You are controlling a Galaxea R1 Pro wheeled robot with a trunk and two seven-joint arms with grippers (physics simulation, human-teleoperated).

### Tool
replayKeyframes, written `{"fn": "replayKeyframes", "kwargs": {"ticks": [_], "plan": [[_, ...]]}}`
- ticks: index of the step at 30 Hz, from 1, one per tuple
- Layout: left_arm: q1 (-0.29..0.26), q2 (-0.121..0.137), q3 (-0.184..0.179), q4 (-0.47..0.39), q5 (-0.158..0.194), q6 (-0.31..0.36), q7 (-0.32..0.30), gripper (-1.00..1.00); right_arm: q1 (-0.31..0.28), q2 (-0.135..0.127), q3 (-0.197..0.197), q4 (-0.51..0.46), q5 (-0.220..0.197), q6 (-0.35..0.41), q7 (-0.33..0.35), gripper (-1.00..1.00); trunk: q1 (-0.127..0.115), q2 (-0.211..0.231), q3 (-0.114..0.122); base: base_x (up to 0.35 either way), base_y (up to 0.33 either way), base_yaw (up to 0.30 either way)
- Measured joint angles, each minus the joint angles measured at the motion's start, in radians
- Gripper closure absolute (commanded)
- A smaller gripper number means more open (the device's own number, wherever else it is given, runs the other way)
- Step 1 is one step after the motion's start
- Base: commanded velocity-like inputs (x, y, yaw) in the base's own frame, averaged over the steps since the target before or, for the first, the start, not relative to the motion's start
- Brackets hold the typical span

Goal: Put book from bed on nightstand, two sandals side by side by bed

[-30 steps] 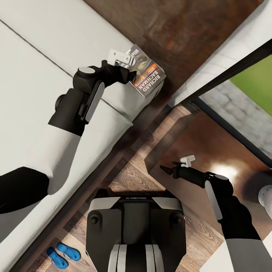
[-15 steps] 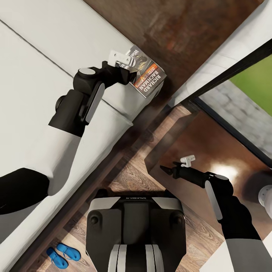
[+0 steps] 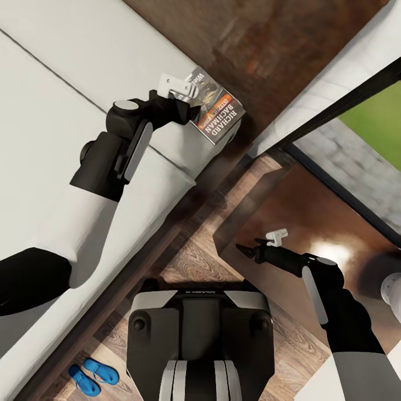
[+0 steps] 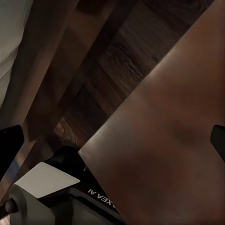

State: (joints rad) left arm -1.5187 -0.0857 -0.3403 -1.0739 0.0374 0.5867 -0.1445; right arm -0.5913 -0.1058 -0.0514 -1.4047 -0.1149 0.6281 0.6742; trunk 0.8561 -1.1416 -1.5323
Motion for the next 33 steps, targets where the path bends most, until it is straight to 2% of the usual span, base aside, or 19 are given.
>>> {"fn": "replayKeyframes", "kwargs": {"ticks": [12,18,22,24,33], "plan": [[0.000,0.009,0.000,-0.006,-0.002,0.000,0.001,-1.00,0.000,0.002,0.000,0.001,0.000,0.000,-0.001,-1.00,0.000,0.000,0.000,0.000,0.000,0.000],[-0.034,0.044,0.034,-0.040,-0.004,-0.011,0.006,-1.00,0.000,0.001,-0.011,-0.006,-0.004,0.016,0.006,-1.00,0.000,0.000,0.000,0.000,0.000,0.000],[-0.056,0.066,0.057,-0.050,-0.002,-0.007,0.002,-1.00,-0.003,0.015,-0.002,0.008,-0.030,0.014,0.023,-1.00,0.000,0.000,0.000,0.000,0.000,0.000],[-0.068,0.069,0.066,-0.049,-0.002,-0.007,-0.002,-1.00,-0.003,0.020,0.000,0.009,-0.034,0.013,0.030,-1.00,0.000,0.000,0.000,0.000,0.000,0.000],[-0.117,0.070,0.065,-0.039,-0.001,-0.006,-0.013,-1.00,-0.004,0.026,0.002,0.012,-0.037,0.010,0.034,-1.00,0.000,0.000,0.000,0.000,0.000,0.000]]}}
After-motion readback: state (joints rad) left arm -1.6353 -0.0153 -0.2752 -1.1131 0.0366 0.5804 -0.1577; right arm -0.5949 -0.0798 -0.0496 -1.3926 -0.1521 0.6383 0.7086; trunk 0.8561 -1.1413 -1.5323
